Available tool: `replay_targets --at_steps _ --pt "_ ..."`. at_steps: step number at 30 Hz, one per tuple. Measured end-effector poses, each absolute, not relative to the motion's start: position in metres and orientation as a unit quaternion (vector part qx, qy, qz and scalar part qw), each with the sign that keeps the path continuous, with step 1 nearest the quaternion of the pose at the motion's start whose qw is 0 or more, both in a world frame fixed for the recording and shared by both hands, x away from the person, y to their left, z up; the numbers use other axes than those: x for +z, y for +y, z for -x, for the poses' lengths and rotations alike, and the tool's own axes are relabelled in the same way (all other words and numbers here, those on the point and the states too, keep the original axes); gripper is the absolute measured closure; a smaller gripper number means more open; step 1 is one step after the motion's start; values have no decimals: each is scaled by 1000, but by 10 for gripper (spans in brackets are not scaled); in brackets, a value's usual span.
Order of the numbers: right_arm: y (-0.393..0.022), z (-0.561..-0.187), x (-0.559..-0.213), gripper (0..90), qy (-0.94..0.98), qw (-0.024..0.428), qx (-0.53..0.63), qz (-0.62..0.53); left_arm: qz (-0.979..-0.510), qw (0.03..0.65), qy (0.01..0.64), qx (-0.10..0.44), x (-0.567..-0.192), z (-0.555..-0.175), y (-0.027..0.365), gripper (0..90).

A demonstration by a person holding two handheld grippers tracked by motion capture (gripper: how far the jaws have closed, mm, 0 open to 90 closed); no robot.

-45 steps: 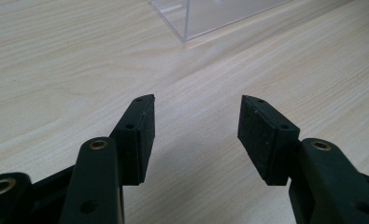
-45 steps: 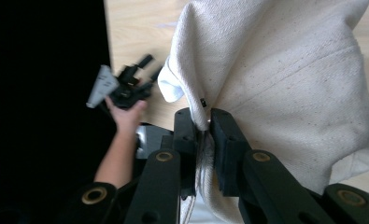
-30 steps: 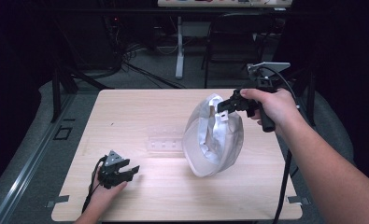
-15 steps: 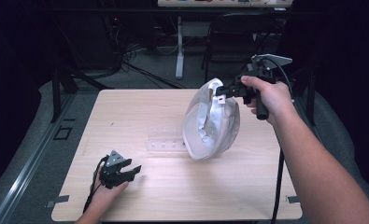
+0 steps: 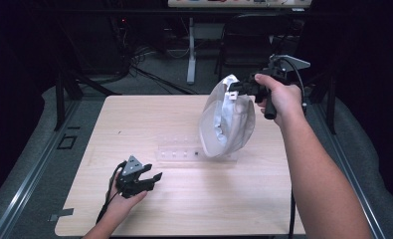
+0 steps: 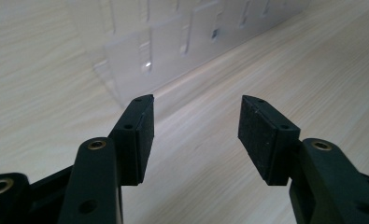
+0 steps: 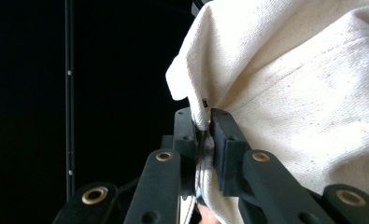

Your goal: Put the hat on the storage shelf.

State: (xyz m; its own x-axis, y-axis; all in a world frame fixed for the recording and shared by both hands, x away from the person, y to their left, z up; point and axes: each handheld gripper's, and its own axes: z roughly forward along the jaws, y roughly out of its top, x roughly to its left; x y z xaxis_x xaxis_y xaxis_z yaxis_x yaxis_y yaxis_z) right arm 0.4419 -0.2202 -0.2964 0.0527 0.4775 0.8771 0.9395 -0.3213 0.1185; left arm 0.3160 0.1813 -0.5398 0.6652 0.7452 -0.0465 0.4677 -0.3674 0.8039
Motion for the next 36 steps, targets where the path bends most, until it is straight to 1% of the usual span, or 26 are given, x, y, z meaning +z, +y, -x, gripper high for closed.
replay_targets --at_steps 5,7,11,18,21,25,28,31,33,36 --pt "-214 -445 -299 817 -519 257 -452 678 -811 437 345 179 -523 -321 152 428" --pt "-208 -448 -300 816 -515 255 -456 679 -812 443 332 185 -517 -322 137 410" --pt "-203 -450 -302 816 -517 255 -454 679 -822 443 296 202 -508 -323 102 404" --pt "-194 -454 -304 816 -520 257 -453 677 -820 453 277 214 -495 -329 60 389" --pt "-191 -454 -305 815 -522 255 -452 677 -824 448 263 225 -491 -330 45 386" --pt "-188 -455 -306 815 -526 254 -448 677 -831 426 249 256 -491 -330 25 393" --pt "-186 -455 -307 815 -526 254 -447 677 -830 417 259 267 -489 -331 19 444" --pt "-185 -456 -306 815 -527 255 -446 678 -830 408 266 272 -488 -331 17 548" --pt "-185 -456 -306 815 -525 254 -448 677 -831 403 266 276 -487 -331 19 647" --pt "-185 -456 -306 814 -525 250 -446 680 -830 404 272 272 -486 -333 25 755"
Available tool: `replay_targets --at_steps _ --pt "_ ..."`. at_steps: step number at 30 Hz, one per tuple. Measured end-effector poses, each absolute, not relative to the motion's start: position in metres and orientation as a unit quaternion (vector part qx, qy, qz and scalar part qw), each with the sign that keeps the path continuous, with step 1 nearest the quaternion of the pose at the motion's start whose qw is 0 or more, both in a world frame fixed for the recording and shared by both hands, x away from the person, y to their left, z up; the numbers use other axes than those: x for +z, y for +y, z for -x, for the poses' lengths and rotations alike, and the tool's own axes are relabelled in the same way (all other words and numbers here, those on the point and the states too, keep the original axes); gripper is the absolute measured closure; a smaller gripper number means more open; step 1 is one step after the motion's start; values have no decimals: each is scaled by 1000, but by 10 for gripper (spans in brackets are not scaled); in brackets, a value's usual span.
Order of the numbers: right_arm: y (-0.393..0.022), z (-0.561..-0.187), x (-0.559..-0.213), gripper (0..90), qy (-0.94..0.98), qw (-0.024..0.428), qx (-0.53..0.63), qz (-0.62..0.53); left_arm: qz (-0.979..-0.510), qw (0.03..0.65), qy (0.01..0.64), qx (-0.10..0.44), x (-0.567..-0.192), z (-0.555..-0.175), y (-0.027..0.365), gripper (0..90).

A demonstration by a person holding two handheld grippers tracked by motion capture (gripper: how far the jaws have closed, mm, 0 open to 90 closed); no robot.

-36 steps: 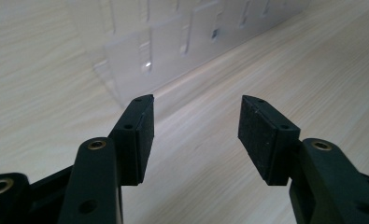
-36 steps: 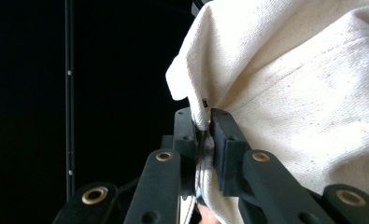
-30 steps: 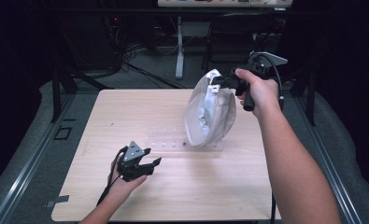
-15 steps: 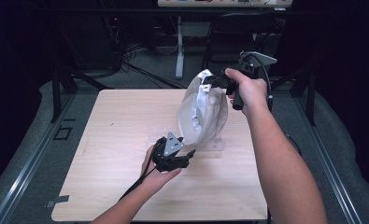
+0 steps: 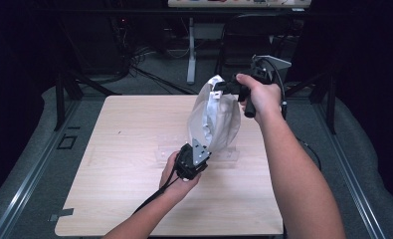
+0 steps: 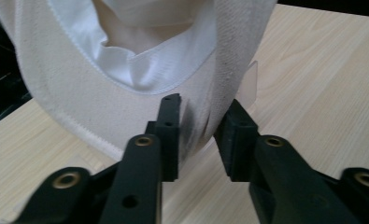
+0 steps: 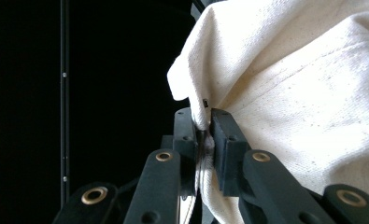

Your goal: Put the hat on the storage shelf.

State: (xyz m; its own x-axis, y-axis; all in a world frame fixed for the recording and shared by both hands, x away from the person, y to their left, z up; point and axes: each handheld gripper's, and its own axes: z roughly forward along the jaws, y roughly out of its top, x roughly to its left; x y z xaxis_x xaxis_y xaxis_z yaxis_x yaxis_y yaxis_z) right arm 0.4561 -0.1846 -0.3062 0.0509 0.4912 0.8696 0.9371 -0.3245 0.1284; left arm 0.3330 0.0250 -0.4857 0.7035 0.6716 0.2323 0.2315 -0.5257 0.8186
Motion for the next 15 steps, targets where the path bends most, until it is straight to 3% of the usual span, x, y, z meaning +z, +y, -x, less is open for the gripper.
replay_targets --at_steps 8,15 --pt "-185 -456 -305 812 -525 248 -449 679 -829 420 263 260 -483 -335 39 813" --pt "-181 -457 -301 813 -531 248 -448 676 -816 474 265 200 -482 -344 60 830"
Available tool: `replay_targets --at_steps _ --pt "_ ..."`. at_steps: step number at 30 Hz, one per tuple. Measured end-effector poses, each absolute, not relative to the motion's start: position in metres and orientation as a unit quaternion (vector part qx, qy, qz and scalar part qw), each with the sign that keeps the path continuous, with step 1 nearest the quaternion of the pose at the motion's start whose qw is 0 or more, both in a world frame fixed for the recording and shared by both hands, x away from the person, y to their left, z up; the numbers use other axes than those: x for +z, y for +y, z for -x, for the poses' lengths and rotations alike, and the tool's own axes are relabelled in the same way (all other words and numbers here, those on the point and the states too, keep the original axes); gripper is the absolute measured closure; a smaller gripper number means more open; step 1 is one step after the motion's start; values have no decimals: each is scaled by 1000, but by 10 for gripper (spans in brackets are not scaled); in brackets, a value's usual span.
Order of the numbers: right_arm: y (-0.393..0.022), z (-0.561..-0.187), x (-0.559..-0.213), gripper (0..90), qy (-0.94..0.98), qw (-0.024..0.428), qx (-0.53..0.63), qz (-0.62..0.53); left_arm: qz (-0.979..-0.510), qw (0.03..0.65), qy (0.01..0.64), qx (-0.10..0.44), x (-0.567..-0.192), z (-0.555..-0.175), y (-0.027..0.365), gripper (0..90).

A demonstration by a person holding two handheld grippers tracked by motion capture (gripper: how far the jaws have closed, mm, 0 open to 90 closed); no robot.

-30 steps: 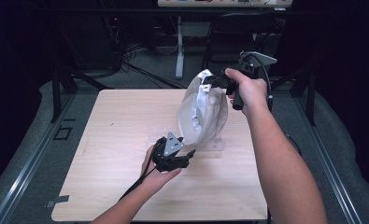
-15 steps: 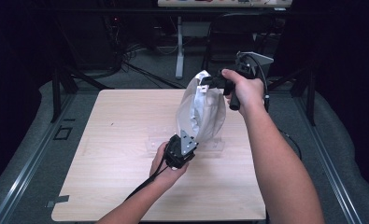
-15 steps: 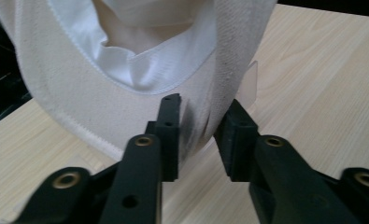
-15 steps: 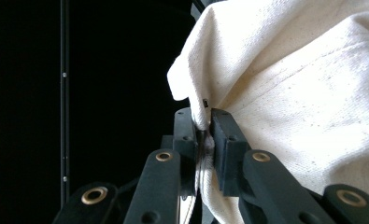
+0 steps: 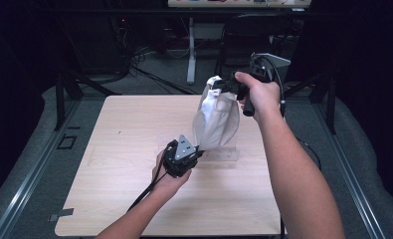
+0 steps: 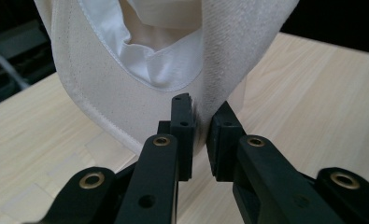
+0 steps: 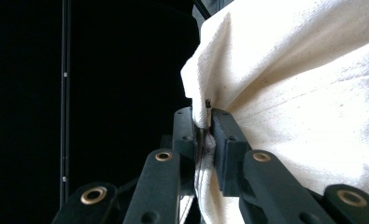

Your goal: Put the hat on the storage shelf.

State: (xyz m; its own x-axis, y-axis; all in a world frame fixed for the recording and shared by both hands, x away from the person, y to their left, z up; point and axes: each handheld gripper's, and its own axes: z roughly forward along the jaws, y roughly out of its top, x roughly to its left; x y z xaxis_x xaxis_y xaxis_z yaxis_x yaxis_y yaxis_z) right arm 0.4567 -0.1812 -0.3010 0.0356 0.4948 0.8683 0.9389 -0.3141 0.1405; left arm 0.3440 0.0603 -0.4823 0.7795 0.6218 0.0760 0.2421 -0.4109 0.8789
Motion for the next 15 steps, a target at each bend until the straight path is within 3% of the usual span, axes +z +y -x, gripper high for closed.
replay_targets --at_steps 15 --pt "-176 -459 -303 814 -535 242 -451 672 -795 543 249 103 -487 -371 88 849"
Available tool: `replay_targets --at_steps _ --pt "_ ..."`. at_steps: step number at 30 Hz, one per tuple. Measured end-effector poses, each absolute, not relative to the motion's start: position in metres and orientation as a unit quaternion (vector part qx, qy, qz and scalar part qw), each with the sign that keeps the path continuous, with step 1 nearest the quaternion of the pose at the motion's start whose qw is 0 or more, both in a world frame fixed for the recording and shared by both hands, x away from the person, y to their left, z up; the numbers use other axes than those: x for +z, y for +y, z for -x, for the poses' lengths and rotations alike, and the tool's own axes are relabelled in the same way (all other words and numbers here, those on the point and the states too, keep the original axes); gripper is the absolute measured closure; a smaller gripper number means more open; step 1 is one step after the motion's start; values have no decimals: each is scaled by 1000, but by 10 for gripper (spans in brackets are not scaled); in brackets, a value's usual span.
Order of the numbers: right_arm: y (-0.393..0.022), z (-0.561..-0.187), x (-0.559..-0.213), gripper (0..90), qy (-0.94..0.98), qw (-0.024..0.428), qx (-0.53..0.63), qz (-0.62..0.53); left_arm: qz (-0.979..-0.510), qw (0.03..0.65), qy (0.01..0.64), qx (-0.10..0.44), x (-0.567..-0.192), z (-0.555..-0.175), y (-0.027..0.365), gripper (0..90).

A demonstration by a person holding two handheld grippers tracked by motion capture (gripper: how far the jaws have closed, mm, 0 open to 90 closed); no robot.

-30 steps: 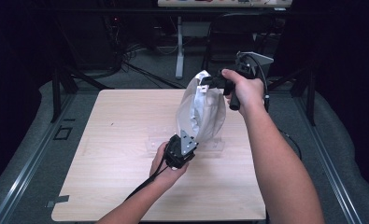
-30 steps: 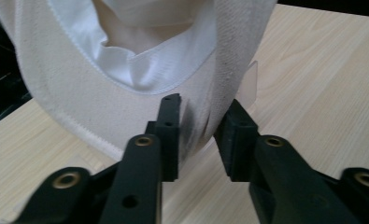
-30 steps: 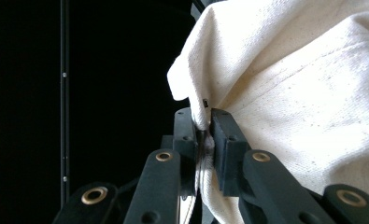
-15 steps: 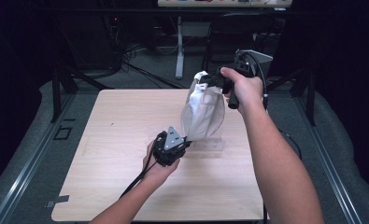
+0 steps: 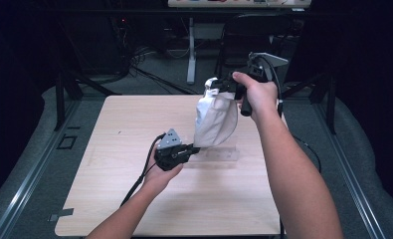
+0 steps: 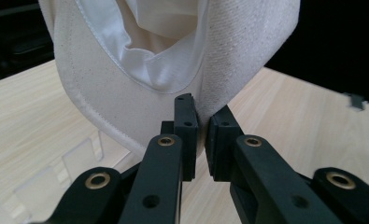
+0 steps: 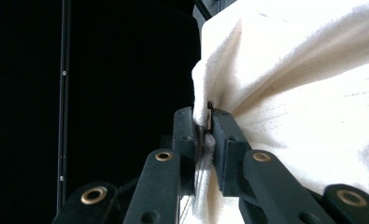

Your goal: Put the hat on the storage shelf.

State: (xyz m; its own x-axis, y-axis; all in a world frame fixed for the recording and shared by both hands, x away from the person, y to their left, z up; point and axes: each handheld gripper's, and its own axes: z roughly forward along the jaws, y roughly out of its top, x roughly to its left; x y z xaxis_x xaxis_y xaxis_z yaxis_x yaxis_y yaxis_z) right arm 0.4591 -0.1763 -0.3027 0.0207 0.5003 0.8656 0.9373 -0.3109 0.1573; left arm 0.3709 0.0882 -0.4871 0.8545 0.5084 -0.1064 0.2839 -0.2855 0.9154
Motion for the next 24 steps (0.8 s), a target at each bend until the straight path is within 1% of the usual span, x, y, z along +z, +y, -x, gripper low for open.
replay_targets --at_steps 11,20,24 --pt "-165 -469 -312 813 -534 248 -450 671 -775 570 269 51 -493 -387 104 850" --pt "-146 -472 -314 813 -548 257 -439 664 -754 587 291 42 -505 -385 121 849" --pt "-137 -472 -315 813 -555 260 -438 658 -751 588 296 46 -507 -381 121 849"
